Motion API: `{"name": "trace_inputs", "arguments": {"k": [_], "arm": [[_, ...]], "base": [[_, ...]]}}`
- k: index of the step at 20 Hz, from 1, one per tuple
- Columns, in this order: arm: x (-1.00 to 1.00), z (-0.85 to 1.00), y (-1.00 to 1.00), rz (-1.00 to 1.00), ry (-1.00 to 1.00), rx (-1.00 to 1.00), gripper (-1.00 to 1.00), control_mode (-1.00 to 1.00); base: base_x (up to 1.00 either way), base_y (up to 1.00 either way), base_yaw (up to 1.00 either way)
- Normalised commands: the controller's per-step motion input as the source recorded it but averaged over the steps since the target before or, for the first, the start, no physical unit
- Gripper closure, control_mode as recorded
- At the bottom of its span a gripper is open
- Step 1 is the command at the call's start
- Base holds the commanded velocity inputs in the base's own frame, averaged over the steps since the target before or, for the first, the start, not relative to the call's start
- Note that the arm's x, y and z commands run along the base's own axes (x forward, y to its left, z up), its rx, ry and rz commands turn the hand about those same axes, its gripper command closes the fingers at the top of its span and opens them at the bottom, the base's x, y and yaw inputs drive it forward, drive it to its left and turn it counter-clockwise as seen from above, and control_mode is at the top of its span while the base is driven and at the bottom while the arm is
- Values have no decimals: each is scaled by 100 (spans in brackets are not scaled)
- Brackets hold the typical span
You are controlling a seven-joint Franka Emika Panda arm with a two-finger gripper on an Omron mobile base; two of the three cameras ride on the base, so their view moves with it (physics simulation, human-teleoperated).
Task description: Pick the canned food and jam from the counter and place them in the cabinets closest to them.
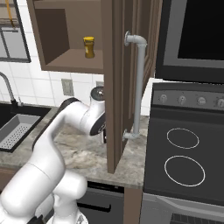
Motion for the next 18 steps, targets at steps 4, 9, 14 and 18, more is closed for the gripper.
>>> {"name": "trace_inputs", "arguments": {"k": [4,9,14,18], "arm": [[0,38,20,0,0,0,100,-100],[0,40,16,0,0,0,100,-100],[-3,43,5,0,0,0,100,-100],[-9,44,3,0,-1,0,100,-100]], "base": [[0,0,0],[0,0,0],[0,0,0],[0,0,0]]}}
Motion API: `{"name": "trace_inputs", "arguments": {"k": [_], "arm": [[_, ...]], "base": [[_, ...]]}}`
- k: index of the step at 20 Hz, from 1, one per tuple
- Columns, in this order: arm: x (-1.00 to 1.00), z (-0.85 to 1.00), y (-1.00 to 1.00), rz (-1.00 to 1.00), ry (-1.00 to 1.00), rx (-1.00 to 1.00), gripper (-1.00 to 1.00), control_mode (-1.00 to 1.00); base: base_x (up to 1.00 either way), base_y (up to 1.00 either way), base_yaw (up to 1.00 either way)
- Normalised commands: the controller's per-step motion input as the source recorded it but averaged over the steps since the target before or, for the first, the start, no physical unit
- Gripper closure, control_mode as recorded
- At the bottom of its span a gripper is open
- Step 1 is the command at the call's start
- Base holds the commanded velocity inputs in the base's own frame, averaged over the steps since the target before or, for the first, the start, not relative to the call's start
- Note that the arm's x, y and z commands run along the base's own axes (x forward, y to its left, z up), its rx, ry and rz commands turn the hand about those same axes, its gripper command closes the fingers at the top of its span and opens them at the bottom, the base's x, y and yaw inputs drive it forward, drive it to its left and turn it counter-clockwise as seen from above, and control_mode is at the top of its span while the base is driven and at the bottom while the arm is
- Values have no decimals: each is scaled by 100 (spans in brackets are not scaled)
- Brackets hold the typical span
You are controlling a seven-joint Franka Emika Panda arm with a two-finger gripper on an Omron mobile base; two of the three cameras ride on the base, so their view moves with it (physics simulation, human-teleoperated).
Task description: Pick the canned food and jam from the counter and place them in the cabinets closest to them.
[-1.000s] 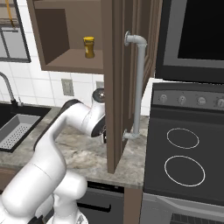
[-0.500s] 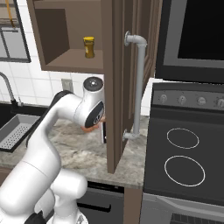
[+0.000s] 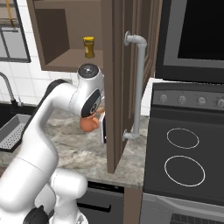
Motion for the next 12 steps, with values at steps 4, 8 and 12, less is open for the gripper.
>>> {"name": "trace_inputs", "arguments": {"k": [4,8,12], "arm": [[-5,41,10,0,-2,0,100,-100],[-1,40,16,0,-2,0,100,-100],[0,40,15,0,-3,0,100,-100]], "base": [[0,0,0],[0,0,0],[0,0,0]]}}
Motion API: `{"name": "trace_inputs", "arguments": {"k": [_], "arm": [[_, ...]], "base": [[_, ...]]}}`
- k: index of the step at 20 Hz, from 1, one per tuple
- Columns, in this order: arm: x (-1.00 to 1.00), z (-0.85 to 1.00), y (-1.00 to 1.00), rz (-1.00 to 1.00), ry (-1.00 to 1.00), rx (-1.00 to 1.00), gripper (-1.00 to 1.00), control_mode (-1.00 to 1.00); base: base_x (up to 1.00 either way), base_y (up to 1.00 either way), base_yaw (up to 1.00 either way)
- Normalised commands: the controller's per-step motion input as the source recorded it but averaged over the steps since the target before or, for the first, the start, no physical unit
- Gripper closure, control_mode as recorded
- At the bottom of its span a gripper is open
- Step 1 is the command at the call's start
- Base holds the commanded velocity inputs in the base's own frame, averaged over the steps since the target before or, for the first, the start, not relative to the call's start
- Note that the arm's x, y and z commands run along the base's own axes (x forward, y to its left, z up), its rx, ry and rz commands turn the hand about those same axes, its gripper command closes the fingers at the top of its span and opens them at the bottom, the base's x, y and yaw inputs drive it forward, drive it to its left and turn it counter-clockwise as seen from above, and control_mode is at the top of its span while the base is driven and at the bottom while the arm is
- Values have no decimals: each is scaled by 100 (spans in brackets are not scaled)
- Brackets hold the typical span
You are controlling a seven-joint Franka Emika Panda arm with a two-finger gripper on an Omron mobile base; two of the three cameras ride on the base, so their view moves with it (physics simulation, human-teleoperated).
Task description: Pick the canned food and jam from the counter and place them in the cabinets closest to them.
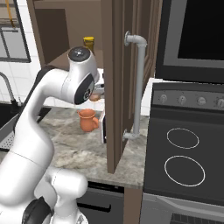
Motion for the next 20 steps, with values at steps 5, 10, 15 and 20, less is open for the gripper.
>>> {"name": "trace_inputs", "arguments": {"k": [5,10,15,20], "arm": [[0,40,13,0,-4,0,100,-100],[-2,38,8,0,-5,0,100,-100],[0,39,9,0,-4,0,100,-100],[0,35,7,-1,-4,0,100,-100]], "base": [[0,0,0],[0,0,0],[0,0,0],[0,0,0]]}}
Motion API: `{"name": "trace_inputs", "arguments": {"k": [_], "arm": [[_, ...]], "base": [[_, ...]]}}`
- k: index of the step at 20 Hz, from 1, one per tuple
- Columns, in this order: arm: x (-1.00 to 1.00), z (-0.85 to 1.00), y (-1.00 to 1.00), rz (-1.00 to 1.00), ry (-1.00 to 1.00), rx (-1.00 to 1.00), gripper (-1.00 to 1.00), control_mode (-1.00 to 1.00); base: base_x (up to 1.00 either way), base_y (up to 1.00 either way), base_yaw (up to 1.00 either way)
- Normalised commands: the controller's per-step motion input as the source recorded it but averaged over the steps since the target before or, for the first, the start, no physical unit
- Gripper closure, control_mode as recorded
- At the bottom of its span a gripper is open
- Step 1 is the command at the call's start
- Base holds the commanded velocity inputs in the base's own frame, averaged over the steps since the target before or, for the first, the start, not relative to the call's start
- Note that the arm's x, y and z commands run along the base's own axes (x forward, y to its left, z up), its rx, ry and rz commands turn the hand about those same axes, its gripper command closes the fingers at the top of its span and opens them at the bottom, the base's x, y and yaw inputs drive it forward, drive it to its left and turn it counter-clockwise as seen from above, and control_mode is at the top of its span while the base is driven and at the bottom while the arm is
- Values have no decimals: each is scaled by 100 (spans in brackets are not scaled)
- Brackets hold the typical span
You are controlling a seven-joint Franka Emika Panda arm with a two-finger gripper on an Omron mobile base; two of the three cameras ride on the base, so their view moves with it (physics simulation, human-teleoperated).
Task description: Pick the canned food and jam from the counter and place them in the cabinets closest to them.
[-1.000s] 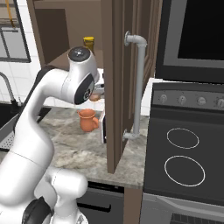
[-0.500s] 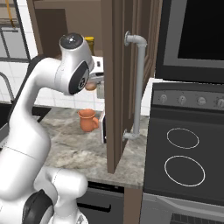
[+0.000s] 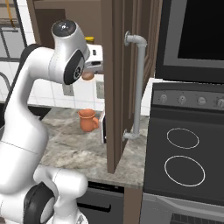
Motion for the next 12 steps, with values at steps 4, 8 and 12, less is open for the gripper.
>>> {"name": "trace_inputs", "arguments": {"k": [4,8,12], "arm": [[0,26,4,-1,-4,0,100,-100],[-1,2,0,0,-3,0,100,-100],[6,0,0,0,-1,0,100,-100]], "base": [[0,0,0],[0,0,0],[0,0,0]]}}
